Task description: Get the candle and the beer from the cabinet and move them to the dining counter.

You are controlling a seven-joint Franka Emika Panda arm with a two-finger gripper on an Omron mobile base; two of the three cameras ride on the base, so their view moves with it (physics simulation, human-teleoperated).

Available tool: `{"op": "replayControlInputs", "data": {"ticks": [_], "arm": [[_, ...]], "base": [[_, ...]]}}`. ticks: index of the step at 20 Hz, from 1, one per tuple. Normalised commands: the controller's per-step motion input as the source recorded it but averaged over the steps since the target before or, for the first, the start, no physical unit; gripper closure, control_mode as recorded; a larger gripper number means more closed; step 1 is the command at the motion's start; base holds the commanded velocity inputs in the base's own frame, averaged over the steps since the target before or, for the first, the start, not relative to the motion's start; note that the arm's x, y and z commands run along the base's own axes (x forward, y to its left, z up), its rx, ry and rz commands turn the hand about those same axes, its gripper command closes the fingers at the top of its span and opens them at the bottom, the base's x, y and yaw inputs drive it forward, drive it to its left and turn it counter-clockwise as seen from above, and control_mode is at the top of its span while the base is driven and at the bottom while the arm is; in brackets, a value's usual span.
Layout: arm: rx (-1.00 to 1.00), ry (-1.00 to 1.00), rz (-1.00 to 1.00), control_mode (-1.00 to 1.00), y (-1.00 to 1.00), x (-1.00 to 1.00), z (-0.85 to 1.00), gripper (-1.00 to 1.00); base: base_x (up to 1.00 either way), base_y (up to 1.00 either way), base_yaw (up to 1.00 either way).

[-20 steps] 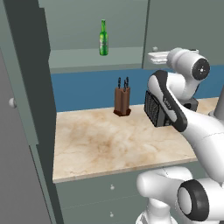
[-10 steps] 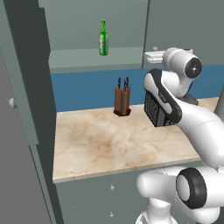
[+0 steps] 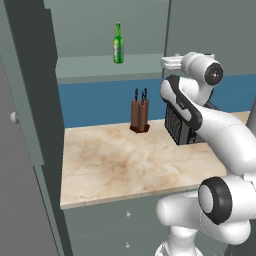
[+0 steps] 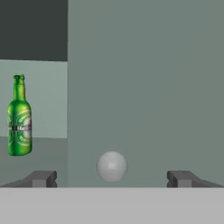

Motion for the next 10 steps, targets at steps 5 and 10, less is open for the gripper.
{"op": "replayControlInputs", "data": {"ticks": [5,10], "arm": [[0.0,0.01,0.0,-1.0,0.0,0.24,0.0,-1.0],[0.0,0.02,0.0,-1.0,0.0,0.17,0.0,-1.0]], "base": [[0.0,0.0,0.0],[0.0,0.0,0.0]]}}
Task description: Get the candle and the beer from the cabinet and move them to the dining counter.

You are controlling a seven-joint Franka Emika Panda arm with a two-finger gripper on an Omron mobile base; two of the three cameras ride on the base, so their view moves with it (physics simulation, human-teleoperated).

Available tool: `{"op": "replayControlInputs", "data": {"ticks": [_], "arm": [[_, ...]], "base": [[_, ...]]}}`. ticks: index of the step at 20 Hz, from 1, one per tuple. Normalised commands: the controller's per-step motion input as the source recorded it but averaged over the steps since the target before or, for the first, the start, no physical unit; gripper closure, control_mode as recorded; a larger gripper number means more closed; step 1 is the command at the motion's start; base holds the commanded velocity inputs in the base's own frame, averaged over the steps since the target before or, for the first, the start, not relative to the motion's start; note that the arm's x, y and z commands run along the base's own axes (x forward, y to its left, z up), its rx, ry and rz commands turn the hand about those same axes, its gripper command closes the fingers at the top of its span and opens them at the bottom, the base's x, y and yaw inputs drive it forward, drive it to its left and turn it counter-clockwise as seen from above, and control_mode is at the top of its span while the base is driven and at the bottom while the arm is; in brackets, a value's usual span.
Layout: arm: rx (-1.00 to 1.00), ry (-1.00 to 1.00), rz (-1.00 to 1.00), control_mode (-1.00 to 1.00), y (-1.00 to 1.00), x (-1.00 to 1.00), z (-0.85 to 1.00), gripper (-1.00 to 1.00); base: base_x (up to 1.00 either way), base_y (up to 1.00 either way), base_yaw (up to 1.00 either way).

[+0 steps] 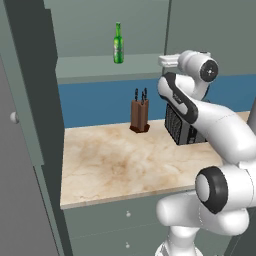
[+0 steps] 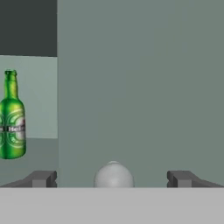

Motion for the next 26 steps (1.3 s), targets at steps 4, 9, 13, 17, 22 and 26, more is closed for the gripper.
{"op": "replayControlInputs", "data": {"ticks": [4,9,13,17,22,26], "arm": [[0.0,0.02,0.0,-1.0,0.0,0.14,0.0,-1.0],[0.0,0.01,0.0,-1.0,0.0,0.14,0.0,-1.0],[0.0,0.0,0.0,-1.0,0.0,0.0,0.0,-1.0],[0.0,0.0,0.0,-1.0,0.0,0.0,0.0,-1.0],[0.0,0.0,0.0,-1.0,0.0,0.0,0.0,-1.0],[0.0,0.0,0.0,-1.0,-0.01,0.0,0.0,1.0]], "base": [[0.0,0.0,0.0],[0.0,0.0,0.0],[0.0,0.0,0.0],[0.0,0.0,0.0],[0.0,0.0,0.0],[0.0,0.0,0.0]]}}
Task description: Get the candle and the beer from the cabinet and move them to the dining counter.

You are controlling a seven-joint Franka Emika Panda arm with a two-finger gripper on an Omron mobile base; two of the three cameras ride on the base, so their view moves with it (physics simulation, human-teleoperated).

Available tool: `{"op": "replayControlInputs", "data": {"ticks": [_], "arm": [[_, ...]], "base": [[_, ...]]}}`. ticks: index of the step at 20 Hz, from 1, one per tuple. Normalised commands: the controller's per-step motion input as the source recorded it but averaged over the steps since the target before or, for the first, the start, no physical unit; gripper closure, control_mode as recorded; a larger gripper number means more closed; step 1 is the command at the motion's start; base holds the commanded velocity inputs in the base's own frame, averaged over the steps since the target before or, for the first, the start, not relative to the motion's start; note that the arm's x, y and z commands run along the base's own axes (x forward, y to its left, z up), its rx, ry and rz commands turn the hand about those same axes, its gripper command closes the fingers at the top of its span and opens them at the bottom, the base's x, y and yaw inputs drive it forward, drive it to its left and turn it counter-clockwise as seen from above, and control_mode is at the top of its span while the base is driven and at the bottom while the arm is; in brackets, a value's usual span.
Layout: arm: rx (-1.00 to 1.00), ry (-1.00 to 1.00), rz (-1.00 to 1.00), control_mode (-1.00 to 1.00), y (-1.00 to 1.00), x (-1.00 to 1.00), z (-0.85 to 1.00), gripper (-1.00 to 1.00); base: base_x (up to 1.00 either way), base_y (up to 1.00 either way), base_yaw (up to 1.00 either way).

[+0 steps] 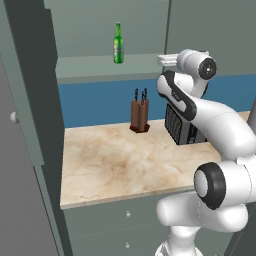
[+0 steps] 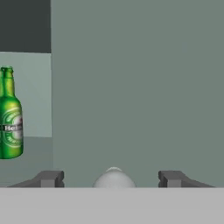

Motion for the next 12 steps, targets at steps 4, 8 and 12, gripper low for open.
{"op": "replayControlInputs", "data": {"ticks": [4,8,12], "arm": [[0.0,0.0,0.0,-1.0,0.0,0.0,0.0,1.0],[0.0,0.0,0.0,-1.0,0.0,0.0,0.0,1.0],[0.0,0.0,0.0,-1.0,0.0,0.0,0.0,1.0]], "base": [[0.0,0.0,0.0],[0.0,0.0,0.0],[0.0,0.0,0.0]]}}
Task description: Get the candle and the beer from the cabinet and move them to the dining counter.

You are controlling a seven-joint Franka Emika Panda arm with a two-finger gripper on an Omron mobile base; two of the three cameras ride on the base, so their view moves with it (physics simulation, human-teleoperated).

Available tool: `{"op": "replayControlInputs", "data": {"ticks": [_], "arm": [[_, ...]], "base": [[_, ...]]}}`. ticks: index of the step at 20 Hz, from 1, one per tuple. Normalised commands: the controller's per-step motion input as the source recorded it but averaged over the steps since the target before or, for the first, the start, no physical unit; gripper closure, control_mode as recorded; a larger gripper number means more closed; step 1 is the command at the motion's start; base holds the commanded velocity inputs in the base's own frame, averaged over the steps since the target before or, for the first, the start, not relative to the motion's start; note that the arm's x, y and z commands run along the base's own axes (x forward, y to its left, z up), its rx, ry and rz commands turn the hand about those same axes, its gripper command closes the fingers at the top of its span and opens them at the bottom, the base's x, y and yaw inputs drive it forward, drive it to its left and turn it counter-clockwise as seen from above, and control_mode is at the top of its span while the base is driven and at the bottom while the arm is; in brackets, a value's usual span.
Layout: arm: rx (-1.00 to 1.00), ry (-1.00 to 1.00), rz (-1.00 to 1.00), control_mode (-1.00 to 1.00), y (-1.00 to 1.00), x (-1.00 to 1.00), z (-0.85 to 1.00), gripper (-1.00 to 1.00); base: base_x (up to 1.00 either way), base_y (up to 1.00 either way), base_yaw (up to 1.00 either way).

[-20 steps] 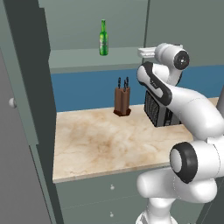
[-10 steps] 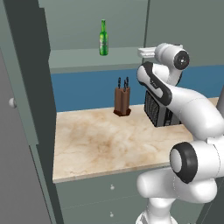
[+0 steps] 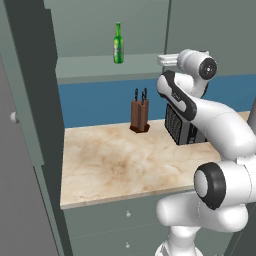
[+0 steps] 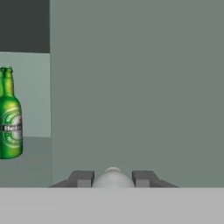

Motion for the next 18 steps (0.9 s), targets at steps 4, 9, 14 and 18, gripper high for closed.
{"op": "replayControlInputs", "data": {"ticks": [4,9,14,18], "arm": [[0.0,0.0,0.0,-1.0,0.0,0.0,0.0,1.0],[0.0,0.0,0.0,-1.0,0.0,0.0,0.0,1.0],[0.0,0.0,0.0,-1.0,0.0,0.0,0.0,1.0],[0.0,0.0,0.0,-1.0,0.0,-0.16,0.0,1.0]], "base": [[0.0,0.0,0.0],[0.0,0.0,0.0],[0.0,0.0,0.0],[0.0,0.0,0.0]]}}
